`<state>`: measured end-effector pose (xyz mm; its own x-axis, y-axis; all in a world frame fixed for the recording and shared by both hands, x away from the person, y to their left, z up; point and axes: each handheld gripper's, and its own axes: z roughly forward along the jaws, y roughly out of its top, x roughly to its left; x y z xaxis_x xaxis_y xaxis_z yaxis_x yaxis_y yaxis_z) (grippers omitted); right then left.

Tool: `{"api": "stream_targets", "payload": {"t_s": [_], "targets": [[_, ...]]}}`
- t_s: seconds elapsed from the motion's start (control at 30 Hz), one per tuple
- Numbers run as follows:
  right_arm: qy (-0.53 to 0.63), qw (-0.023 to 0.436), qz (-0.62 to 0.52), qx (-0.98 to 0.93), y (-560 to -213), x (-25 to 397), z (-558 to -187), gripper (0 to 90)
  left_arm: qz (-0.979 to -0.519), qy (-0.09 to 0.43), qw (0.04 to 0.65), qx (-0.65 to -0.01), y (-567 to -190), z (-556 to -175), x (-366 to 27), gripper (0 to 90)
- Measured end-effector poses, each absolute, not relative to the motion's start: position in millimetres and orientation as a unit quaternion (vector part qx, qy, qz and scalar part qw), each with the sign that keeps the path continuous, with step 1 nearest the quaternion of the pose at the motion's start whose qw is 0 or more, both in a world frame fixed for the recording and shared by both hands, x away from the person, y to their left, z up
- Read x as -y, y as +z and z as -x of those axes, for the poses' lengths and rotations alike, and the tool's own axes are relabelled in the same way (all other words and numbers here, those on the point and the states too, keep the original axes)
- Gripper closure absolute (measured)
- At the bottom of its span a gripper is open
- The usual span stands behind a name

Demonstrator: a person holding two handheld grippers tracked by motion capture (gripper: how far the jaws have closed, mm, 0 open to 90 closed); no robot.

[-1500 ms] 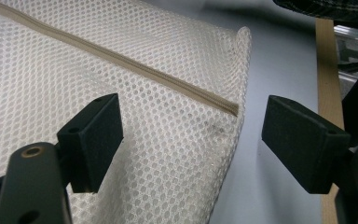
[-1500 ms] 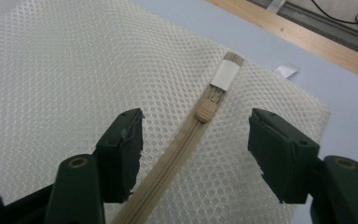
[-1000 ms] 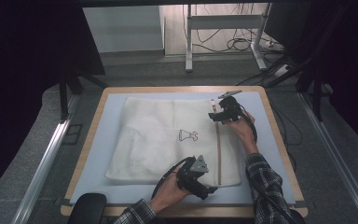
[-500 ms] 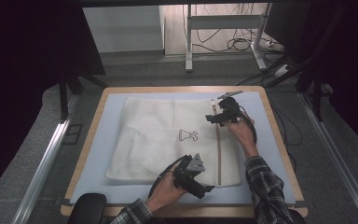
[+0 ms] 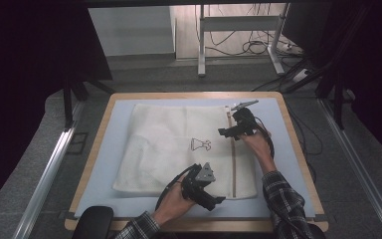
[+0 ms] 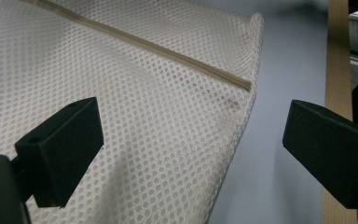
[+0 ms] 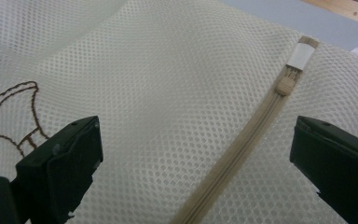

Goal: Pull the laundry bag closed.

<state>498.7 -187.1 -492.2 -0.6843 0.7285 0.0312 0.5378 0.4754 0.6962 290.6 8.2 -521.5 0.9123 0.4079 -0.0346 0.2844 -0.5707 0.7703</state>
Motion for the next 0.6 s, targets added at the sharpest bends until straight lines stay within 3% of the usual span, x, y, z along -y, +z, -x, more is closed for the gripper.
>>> {"api": "stream_targets", "payload": {"t_s": [0.6], "targets": [[0.366, 0.134, -0.364, -0.846, -485, 194, -457, 0.0, -0.881, 0.066, 0.424, -0.199, -519, -291, -17, 4.2]]}}
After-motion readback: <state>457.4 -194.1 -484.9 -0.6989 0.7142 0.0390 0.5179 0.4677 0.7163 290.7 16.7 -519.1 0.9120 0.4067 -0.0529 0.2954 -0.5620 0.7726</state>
